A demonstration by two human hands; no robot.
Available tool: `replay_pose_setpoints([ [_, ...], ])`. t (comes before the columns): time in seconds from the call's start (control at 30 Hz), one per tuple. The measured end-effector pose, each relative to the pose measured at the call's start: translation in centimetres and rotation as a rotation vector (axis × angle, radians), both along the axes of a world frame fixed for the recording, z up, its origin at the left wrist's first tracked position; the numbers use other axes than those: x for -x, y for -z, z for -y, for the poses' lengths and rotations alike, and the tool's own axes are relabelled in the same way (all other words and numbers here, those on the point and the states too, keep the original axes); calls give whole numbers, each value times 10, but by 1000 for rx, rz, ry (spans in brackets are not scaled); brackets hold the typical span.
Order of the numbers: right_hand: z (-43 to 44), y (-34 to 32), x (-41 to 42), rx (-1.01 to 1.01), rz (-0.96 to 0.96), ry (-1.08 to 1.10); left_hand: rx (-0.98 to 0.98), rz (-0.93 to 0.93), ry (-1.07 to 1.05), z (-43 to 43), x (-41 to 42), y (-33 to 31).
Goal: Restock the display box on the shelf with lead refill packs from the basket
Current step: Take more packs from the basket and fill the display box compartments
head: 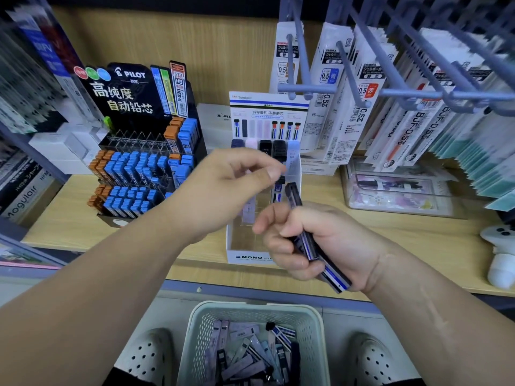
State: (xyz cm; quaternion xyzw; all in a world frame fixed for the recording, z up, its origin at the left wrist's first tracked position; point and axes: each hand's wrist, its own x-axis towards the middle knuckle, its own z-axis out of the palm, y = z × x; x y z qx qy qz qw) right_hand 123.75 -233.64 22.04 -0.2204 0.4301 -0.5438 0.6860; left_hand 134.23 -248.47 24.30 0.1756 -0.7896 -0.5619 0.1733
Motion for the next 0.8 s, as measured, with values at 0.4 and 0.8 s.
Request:
replay_pose_setpoints([
  [0.4,3,2,2,-182,-293,195,-281,14,-136,8,3,3],
  [0.8,-1,1,20,-301,-366,809,146,-85,-322,20,14,9],
])
